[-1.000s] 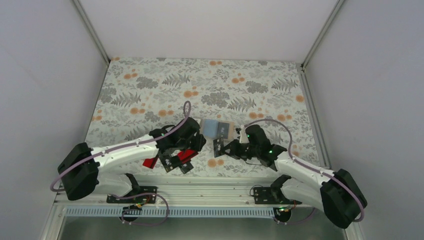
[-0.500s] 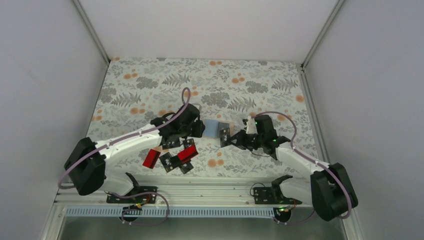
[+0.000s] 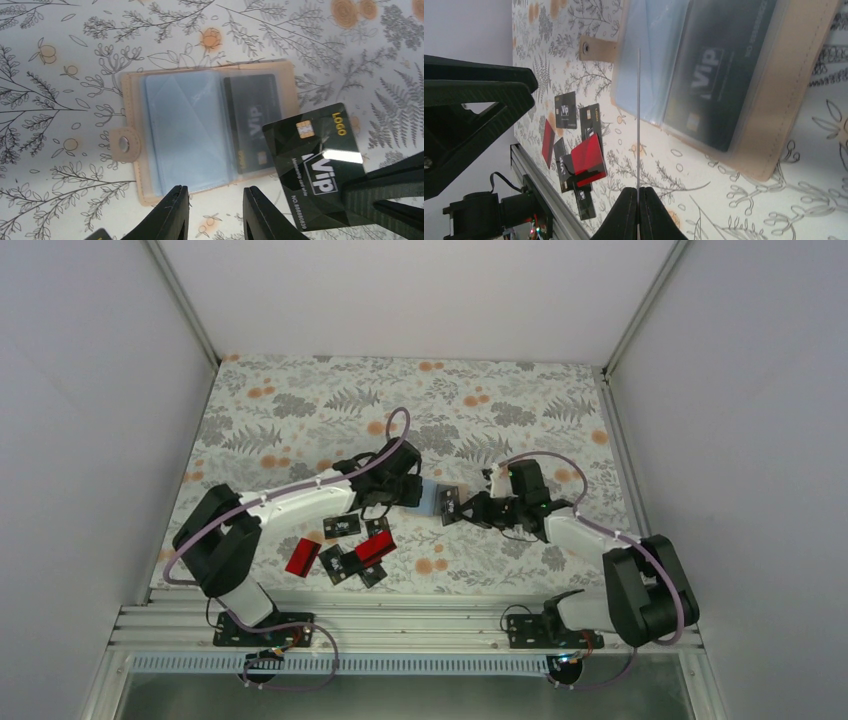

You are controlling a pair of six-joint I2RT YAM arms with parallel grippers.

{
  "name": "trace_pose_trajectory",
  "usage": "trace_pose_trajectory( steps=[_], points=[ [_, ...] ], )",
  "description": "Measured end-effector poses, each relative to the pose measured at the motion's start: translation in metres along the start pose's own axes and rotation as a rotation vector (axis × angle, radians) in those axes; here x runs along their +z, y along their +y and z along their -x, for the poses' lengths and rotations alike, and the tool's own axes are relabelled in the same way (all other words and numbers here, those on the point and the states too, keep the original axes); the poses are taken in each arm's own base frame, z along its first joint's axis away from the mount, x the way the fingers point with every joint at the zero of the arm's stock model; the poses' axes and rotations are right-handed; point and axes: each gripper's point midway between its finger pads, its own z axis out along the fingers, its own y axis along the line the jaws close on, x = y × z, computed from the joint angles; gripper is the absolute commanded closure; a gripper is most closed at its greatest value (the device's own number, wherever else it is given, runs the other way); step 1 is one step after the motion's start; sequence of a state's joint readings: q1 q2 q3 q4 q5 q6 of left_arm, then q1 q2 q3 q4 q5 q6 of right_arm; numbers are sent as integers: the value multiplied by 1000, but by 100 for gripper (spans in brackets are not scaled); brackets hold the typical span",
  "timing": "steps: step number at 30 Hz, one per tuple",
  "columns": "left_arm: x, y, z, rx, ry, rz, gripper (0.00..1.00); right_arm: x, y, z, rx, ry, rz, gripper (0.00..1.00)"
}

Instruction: Put the credit cards into the card holder

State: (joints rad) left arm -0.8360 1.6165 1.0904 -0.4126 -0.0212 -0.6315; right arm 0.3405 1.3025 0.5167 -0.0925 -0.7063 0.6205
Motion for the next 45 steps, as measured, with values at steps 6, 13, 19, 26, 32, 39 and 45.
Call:
trace_pose_trajectory(
  steps=[6, 13, 19, 26, 32, 39, 45],
  points=[
    [17, 12, -2, -23, 40, 2, 72, 7, -1, 15, -45, -44, 8, 96],
    [33, 0, -11, -10, 103, -73, 72, 11, 7, 34, -91, -95, 34, 96],
    [45, 5, -17, -18, 129, -62, 75, 16, 13, 52, -112, -123, 50, 96],
    [49, 20, -16, -51, 115, -31, 76, 26, 11, 63, -113, -130, 56, 96],
    [52, 34, -22, -68, 121, 4, 76, 37, 0, 64, -89, -115, 52, 96],
    [55, 47, -33, -95, 134, 35, 80, 43, -3, 67, -82, -116, 56, 96],
    [55, 54, -42, -116, 140, 43, 82, 52, -10, 68, -71, -102, 53, 96]
  ],
)
